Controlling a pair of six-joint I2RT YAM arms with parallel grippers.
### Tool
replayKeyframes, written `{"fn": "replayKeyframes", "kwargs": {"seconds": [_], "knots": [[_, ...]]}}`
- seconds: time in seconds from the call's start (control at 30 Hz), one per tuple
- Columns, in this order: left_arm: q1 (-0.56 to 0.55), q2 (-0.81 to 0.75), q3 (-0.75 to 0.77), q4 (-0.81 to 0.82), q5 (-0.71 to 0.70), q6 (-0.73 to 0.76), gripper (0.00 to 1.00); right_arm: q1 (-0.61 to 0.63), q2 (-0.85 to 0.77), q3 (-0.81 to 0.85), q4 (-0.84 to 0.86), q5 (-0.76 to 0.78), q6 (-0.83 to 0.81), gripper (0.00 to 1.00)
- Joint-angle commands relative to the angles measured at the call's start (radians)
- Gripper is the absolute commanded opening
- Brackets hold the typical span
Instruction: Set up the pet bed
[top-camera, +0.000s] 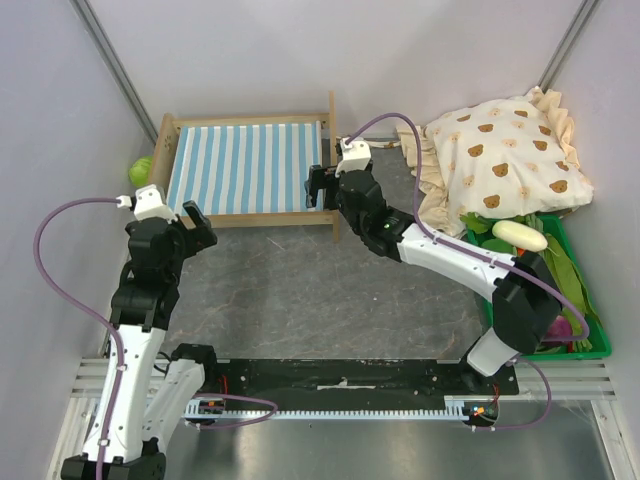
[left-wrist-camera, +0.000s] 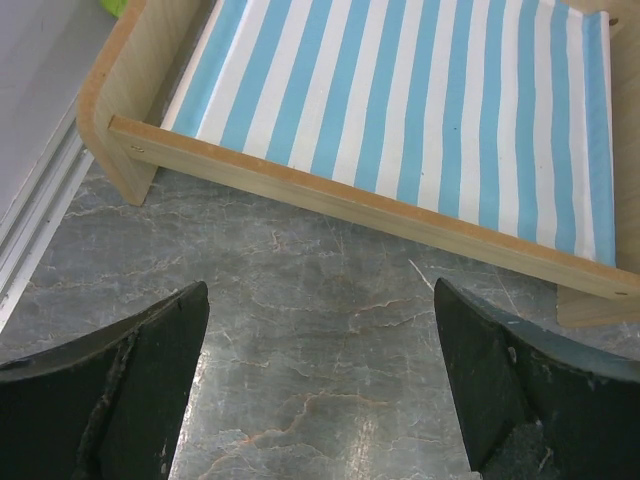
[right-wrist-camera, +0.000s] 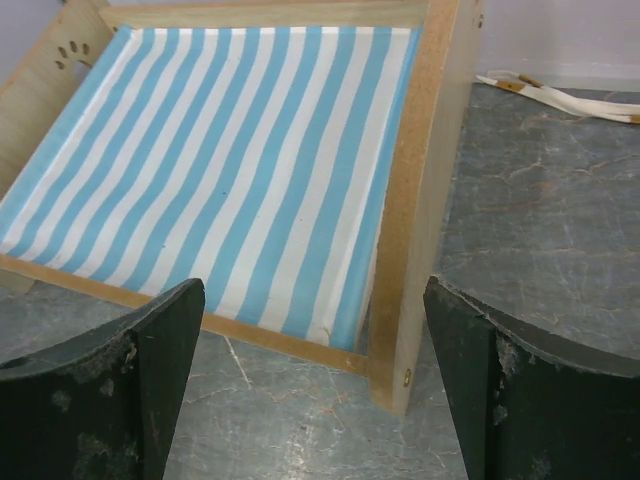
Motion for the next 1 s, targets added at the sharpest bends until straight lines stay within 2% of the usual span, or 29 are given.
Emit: {"fn": "replayKeyframes", "kwargs": {"seconds": [0.0, 0.07, 0.23, 0.3, 0.37, 0.4, 0.47, 0.5, 0.57, 0.63, 0.67, 0.8, 0.97], "knots": [[0.005, -0.047, -0.019, 0.065, -0.054, -0.022, 1.00, 0.002, 0.027, 0.083, -0.060, 0.063, -0.032, 0.98], [0.005, -0.068, -0.019, 0.068, -0.050, 0.025, 1.00, 0.001, 0.087, 0.158, -0.124, 0.112, -0.018, 0.98], [0.005, -0.113, -0.050, 0.080, -0.108, 0.056, 1.00, -0.018, 0.223, 0.275, -0.149, 0.121, -0.039, 0.98], [0.005, -0.139, -0.066, 0.091, -0.100, 0.060, 1.00, -0.045, 0.257, 0.313, -0.161, 0.109, -0.042, 0.93], [0.005, -0.151, -0.074, 0.098, -0.083, 0.067, 1.00, -0.070, 0.288, 0.331, -0.175, 0.094, -0.038, 0.79], [0.005, -0.159, -0.074, 0.101, -0.082, 0.067, 1.00, -0.093, 0.289, 0.322, -0.176, 0.079, -0.039, 0.66], [0.005, -0.165, -0.076, 0.112, -0.069, 0.069, 1.00, -0.117, 0.277, 0.281, -0.175, 0.049, -0.047, 0.52], [0.005, -0.162, -0.079, 0.121, -0.060, 0.072, 1.00, -0.133, 0.268, 0.266, -0.201, 0.020, -0.059, 0.39], [0.005, -0.150, -0.077, 0.137, -0.028, 0.082, 1.00, -0.142, 0.210, 0.191, -0.192, 0.022, -0.094, 0.26], [0.005, -0.115, -0.056, 0.138, -0.011, 0.084, 1.00, -0.147, 0.133, 0.140, -0.196, 0.034, -0.131, 0.05], [0.005, -0.099, -0.041, 0.125, -0.007, 0.084, 1.00, -0.148, 0.106, 0.087, -0.205, 0.040, -0.142, 0.01], [0.005, -0.009, 0.054, 0.098, -0.006, 0.087, 1.00, -0.157, -0.049, -0.035, -0.284, 0.081, -0.144, 0.00], [0.005, 0.115, 0.111, 0.111, 0.007, 0.060, 0.99, -0.185, -0.299, -0.225, -0.412, 0.202, -0.053, 0.00]]}}
